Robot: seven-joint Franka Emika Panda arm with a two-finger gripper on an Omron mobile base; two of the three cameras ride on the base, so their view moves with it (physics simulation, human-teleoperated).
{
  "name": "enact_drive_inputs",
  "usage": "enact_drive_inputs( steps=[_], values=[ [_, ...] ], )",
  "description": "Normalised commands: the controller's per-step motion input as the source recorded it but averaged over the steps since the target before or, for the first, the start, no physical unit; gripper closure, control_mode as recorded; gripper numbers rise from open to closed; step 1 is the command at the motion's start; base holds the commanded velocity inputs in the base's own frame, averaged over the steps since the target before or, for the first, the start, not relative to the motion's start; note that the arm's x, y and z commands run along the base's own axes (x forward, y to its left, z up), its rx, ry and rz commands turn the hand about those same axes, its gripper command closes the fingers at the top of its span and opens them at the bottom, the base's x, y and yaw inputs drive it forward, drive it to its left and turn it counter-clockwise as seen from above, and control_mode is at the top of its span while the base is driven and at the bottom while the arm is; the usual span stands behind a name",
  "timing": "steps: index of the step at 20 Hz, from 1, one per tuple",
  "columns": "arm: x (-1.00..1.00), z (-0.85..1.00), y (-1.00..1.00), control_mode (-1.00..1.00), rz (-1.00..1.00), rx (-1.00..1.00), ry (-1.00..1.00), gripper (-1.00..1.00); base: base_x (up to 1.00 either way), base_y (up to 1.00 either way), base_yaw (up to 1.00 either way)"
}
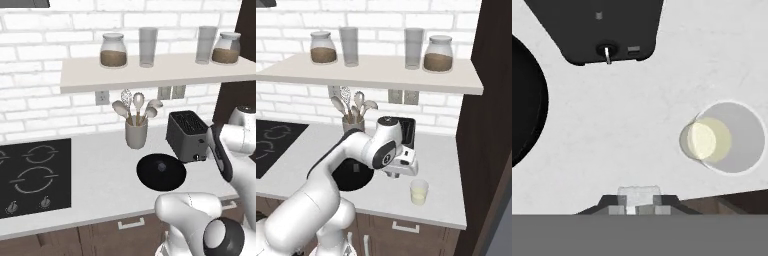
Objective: Grab a lemon wedge from the fridge and one ice cube from the ice bowl, and put them in the glass of lemonade.
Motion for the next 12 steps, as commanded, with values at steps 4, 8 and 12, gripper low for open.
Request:
enact_drive_inputs(
  steps=[4,8,12],
  values=[
    [0.18,0.0,-0.89,-1.0,-0.14,0.11,0.0,1.0,0.0,0.0,0.0],
    [0.35,-0.29,-0.28,-1.0,-0.02,0.07,0.0,1.0,0.0,0.0,0.0],
    [0.15,-0.35,-0.08,-1.0,-0.01,0.01,0.0,1.0,0.0,0.0,0.0]
  ],
)
